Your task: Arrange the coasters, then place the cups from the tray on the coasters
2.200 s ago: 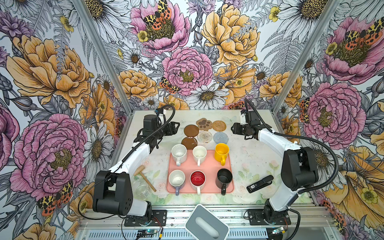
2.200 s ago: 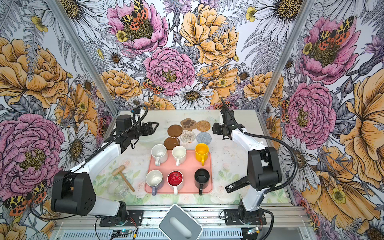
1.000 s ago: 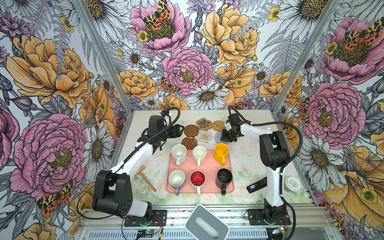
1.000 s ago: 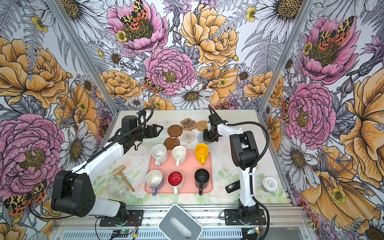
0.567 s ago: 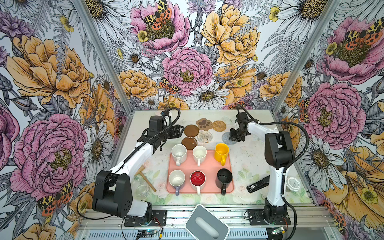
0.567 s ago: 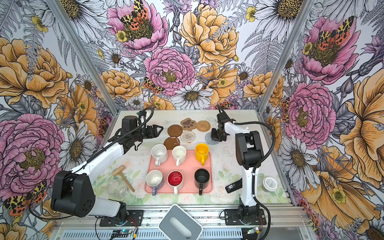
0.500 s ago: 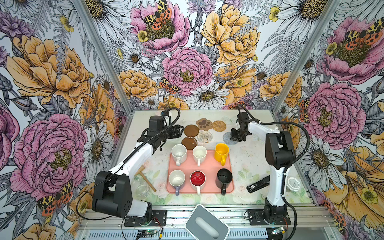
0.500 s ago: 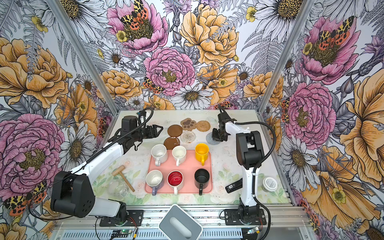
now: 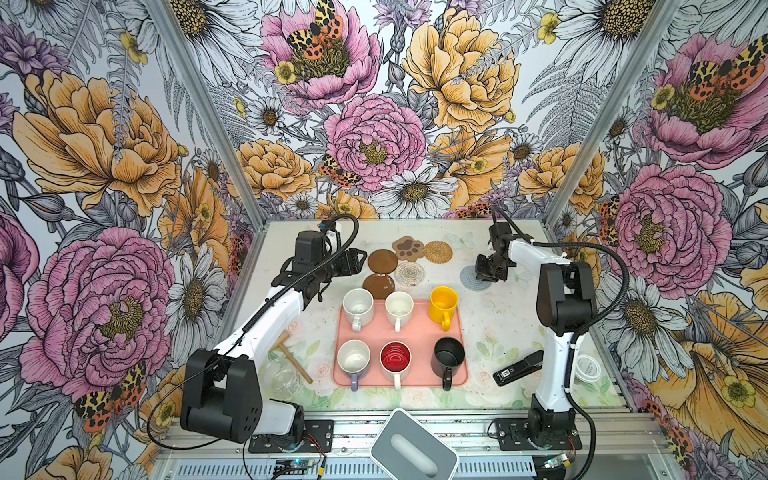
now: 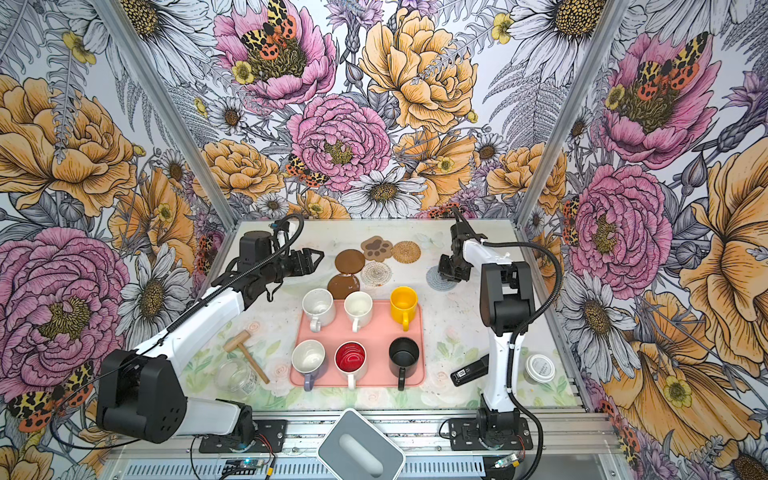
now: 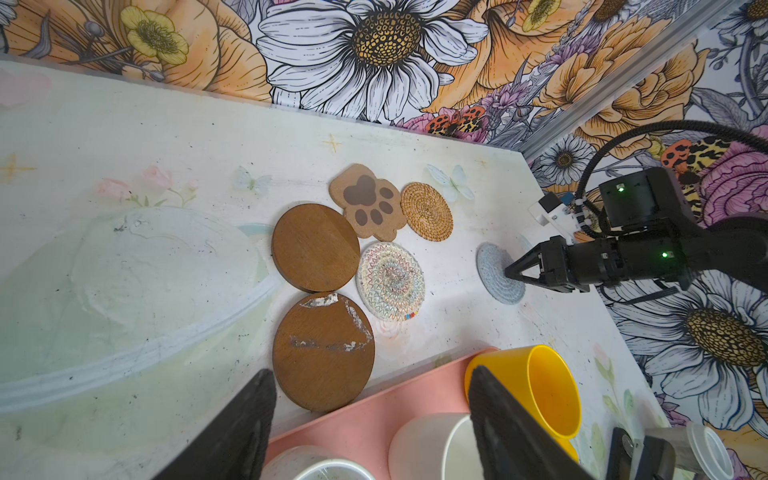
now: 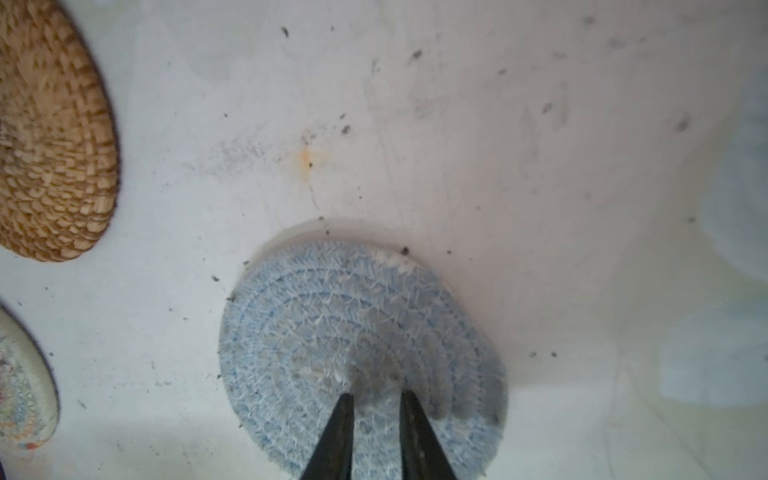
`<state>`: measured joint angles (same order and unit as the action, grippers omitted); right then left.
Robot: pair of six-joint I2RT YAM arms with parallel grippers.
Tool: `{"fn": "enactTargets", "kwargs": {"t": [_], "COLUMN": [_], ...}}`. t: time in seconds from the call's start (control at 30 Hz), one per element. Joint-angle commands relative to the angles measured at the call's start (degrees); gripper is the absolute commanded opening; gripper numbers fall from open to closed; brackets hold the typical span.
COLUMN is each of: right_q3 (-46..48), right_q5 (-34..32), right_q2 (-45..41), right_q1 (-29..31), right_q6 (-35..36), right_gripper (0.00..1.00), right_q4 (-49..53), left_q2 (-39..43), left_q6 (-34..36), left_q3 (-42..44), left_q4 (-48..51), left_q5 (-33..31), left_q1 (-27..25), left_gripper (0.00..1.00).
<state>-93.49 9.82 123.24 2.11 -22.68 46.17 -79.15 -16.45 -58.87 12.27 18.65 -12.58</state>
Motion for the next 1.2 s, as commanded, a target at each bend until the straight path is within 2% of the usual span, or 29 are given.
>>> {"fn": "enactTargets", "kwargs": {"t": [0.0,0.33,0.8,1.17], "right_q3": [-2.1,-7.3,-9.4,-14.0], "right_q5": [-2.2,-2.7,-4.3,0.3], "right_q2": [3.0,6.7,7.7,5.4], "right_q1": [-0.7,-1.9,-2.4,-2.6], "right_q6": [-0.5,-2.3,-3.9,-3.7], "right_gripper": [0.23,0.23,0.24,0.27], "right_q4": [1.0,1.2,1.3,1.0], "left_q2": [2.0,3.4,4.3,4.8], "left_q6": [1.2,1.7,1.8,1.5], "left_q3": [-0.4,0.5,0.7,0.6], "left_q4": [0.5,1.0,1.2,1.2], "left_q5": [-1.6,-2.8,-3.3,-3.1], "left_q1": [-0.3,-0.3,-0.3,-0.4], "left_gripper": [0.75,0.75,0.76,0.76]}}
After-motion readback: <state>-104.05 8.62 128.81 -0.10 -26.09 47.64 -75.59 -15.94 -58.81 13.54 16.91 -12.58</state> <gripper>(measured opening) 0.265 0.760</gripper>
